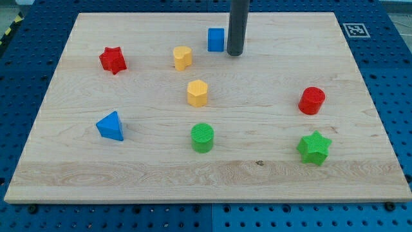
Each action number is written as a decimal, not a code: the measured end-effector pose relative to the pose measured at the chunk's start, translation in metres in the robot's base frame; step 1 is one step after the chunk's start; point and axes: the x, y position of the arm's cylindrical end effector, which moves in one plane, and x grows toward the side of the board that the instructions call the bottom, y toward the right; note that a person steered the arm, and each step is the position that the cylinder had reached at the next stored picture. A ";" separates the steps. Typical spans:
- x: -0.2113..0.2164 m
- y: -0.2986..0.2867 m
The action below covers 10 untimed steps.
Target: Move your arm towards the right of the board
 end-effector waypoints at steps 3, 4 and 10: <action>-0.006 -0.003; -0.005 0.016; 0.010 0.076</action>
